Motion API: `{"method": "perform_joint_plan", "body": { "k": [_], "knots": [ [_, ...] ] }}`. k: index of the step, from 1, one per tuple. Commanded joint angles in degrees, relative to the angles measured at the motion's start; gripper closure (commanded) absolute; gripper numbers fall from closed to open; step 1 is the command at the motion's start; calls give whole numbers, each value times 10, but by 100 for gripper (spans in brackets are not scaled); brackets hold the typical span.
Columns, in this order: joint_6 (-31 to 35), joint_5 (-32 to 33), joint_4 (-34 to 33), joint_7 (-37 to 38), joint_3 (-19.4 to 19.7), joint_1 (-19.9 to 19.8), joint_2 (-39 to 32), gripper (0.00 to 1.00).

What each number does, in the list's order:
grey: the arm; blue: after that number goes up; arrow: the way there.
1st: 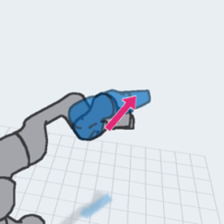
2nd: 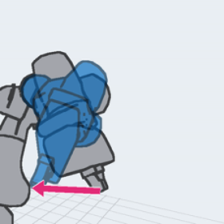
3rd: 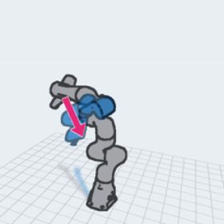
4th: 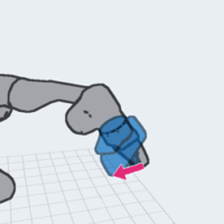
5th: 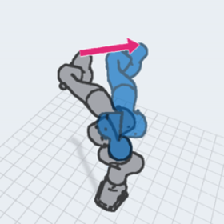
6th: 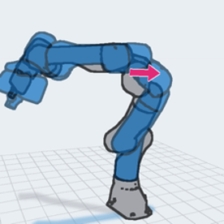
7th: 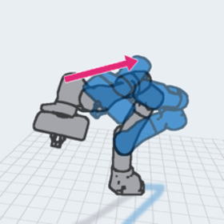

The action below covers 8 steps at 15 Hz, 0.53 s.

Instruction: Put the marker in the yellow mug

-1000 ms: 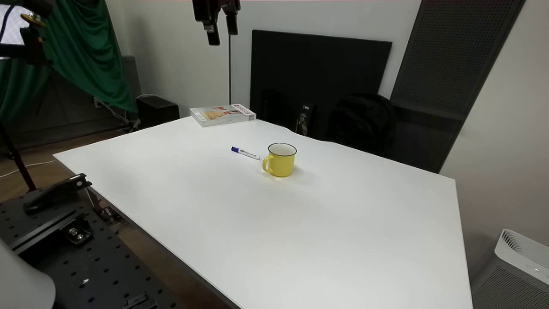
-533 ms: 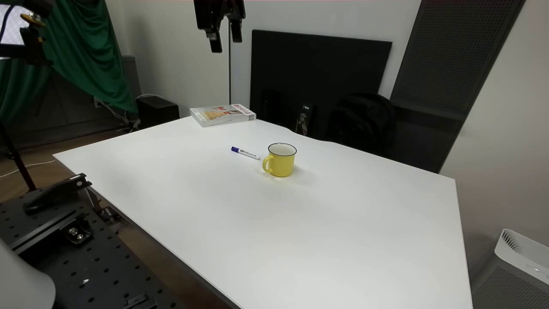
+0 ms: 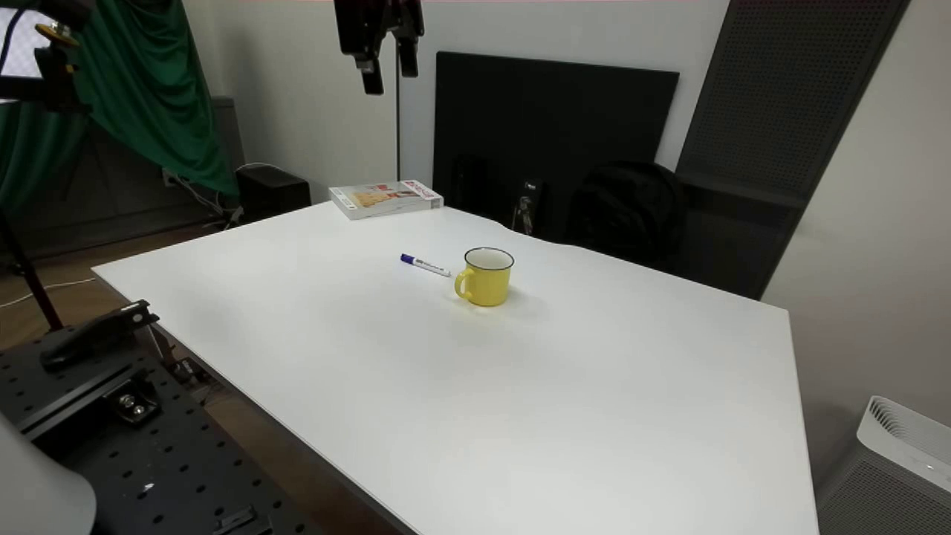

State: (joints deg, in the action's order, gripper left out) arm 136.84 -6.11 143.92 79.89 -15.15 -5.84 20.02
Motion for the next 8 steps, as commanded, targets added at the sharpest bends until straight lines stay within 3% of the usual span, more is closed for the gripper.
{"method": "perform_joint_plan", "body": {
  "k": [1,5,8],
  "knots": [
    [20,43,-25,58,-4,7,-70,0],
    [38,143,-76,171,-18,15,-186,0],
    [38,207,-134,253,5,61,-277,0]
  ]
}}
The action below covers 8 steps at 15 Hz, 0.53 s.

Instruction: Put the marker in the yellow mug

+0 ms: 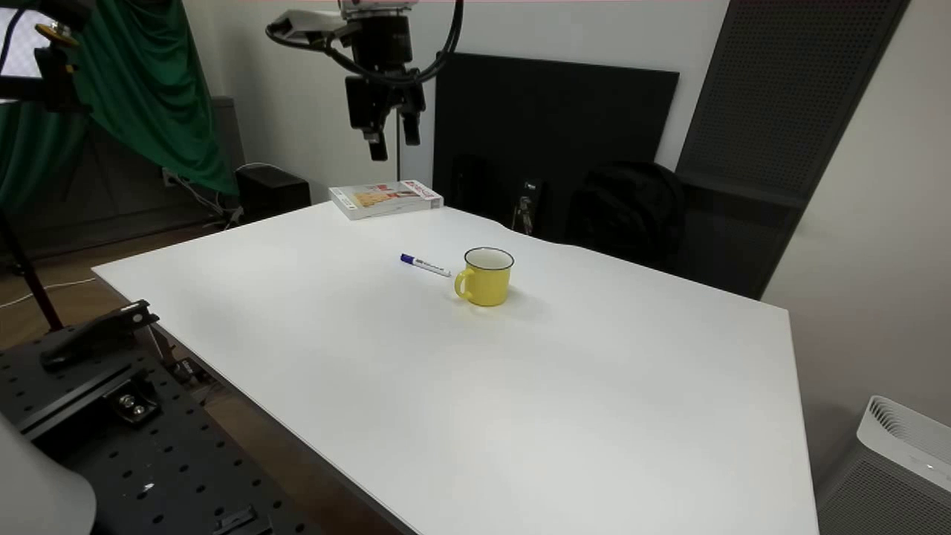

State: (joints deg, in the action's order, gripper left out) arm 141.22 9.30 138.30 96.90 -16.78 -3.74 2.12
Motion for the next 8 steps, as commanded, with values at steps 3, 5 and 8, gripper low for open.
{"method": "perform_joint_plan", "body": {
  "k": [3,5,8],
  "knots": [
    [7,51,-147,93,55,97,-184,0],
    [11,26,-195,77,76,126,-235,0],
    [10,-8,-273,61,99,158,-302,0]
  ]
}}
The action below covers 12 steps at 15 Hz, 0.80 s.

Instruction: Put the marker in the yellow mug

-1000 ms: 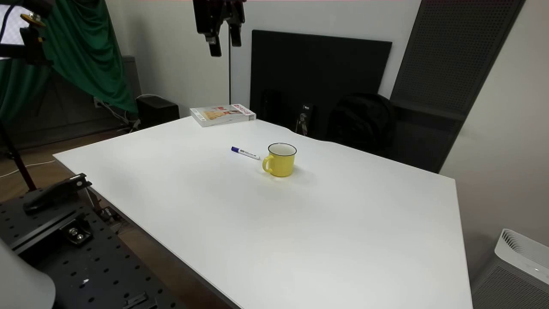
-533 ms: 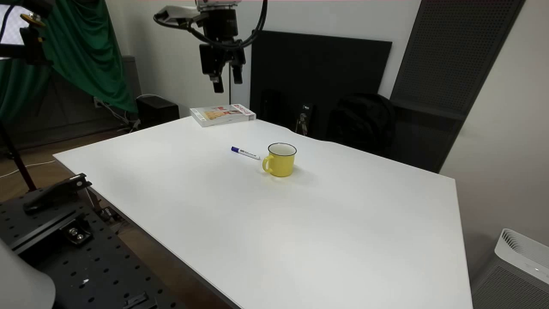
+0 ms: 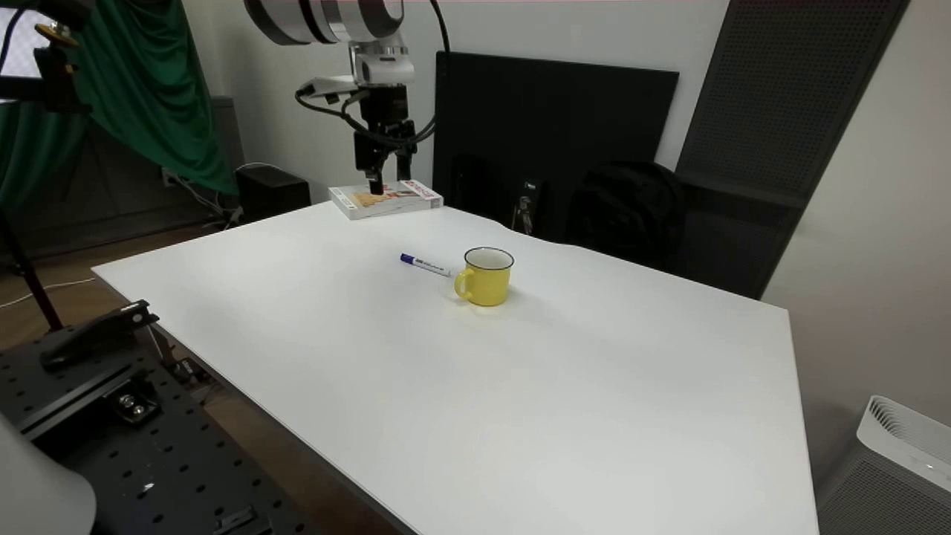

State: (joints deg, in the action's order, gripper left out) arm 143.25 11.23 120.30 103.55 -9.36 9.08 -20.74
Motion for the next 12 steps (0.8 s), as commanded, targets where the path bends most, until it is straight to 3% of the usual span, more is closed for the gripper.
{"method": "perform_joint_plan", "body": {
  "k": [1,7,12],
  "knots": [
    [-12,-33,-122,-5,34,40,-95,0],
    [-40,-46,-288,7,83,93,-219,0],
    [-91,-62,-411,12,100,116,-328,0]
  ]
}}
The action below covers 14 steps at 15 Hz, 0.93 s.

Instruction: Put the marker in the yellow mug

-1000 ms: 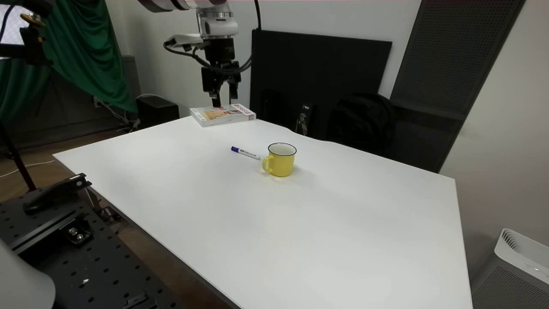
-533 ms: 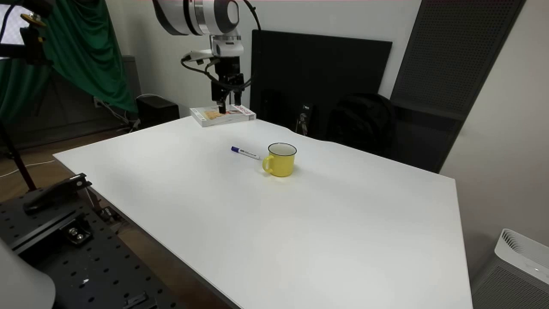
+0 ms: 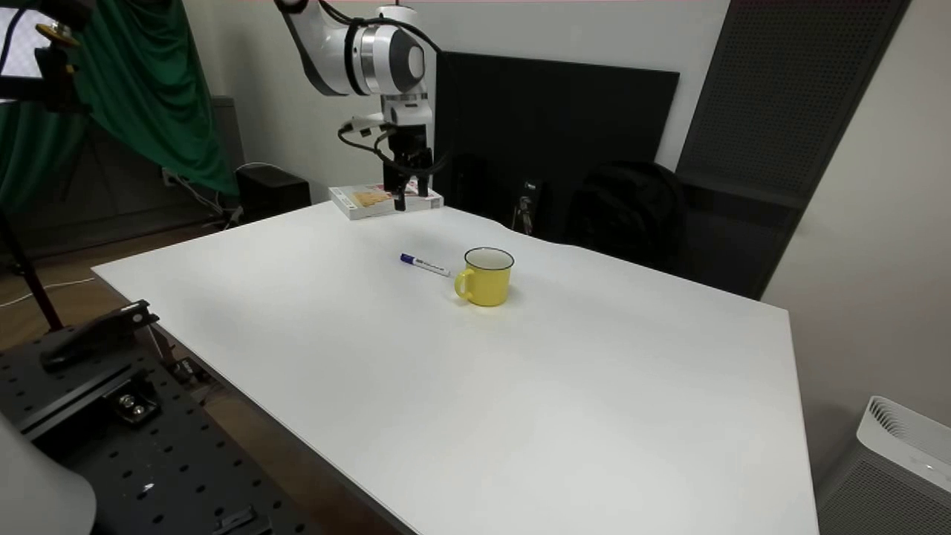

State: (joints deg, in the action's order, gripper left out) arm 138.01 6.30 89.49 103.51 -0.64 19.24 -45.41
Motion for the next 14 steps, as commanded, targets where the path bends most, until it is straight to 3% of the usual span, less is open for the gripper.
{"method": "perform_joint_plan", "body": {
  "k": [1,6,14],
  "knots": [
    [-49,-16,-128,12,15,18,-105,0],
    [-86,-29,-215,6,16,23,-187,0],
    [-100,-47,-268,7,15,19,-235,0]
  ]
}}
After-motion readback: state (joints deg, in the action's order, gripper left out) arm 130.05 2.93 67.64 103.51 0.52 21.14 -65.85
